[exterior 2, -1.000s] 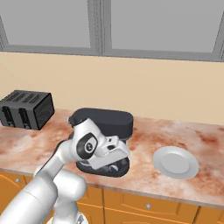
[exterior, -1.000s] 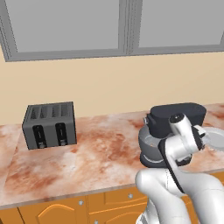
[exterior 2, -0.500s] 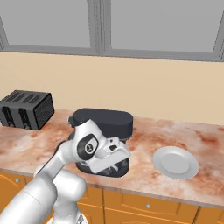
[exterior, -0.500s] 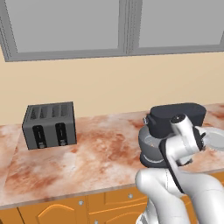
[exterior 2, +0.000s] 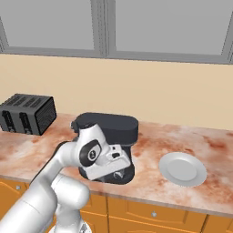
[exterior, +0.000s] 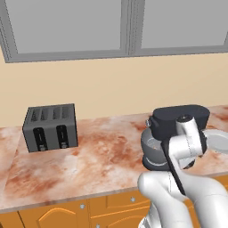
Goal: Add butter and sugar cubes to the stand mixer bowl and then turn on the stand mixer to begin making frosting.
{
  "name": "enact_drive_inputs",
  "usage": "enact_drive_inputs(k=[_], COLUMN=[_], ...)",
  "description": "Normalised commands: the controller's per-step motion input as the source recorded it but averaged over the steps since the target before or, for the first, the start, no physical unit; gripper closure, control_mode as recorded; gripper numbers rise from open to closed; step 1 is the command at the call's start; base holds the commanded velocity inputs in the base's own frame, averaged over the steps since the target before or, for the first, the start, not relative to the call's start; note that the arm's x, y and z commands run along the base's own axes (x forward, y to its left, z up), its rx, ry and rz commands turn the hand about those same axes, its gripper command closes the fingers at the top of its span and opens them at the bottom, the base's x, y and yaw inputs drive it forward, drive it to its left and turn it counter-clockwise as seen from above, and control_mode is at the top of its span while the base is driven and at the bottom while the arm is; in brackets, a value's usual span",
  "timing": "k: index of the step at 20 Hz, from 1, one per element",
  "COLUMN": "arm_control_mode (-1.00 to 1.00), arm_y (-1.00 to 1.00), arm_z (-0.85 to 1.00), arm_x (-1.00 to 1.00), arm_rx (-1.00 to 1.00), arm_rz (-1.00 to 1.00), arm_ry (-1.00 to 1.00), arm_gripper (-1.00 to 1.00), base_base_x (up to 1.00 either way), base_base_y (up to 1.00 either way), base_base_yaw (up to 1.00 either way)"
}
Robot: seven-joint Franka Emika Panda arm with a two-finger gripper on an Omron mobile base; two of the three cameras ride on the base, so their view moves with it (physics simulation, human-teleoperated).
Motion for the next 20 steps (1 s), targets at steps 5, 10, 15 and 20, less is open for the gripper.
enact_drive_inputs(k=[5,10,15,20], arm_control_mode=[-1.0,-1.0,-1.0,-1.0], arm_y=[0.01,0.0,0.0,0.0], arm_z=[-0.34,-0.06,0.0,-0.13], arm_x=[0.0,0.13,0.29,0.08], arm_rx=[0.13,0.05,0.0,0.0], arm_rz=[0.07,0.0,0.0,-0.04], arm_ry=[-0.16,-0.23,-0.12,-0.01], arm_gripper=[-1.0,-1.0,-1.0,-1.0], base_base_x=[0.0,0.0,0.0,0.0], base_base_y=[0.0,0.0,0.0,0.0], base_base_yaw=[0.0,0.0,0.0,0.0])
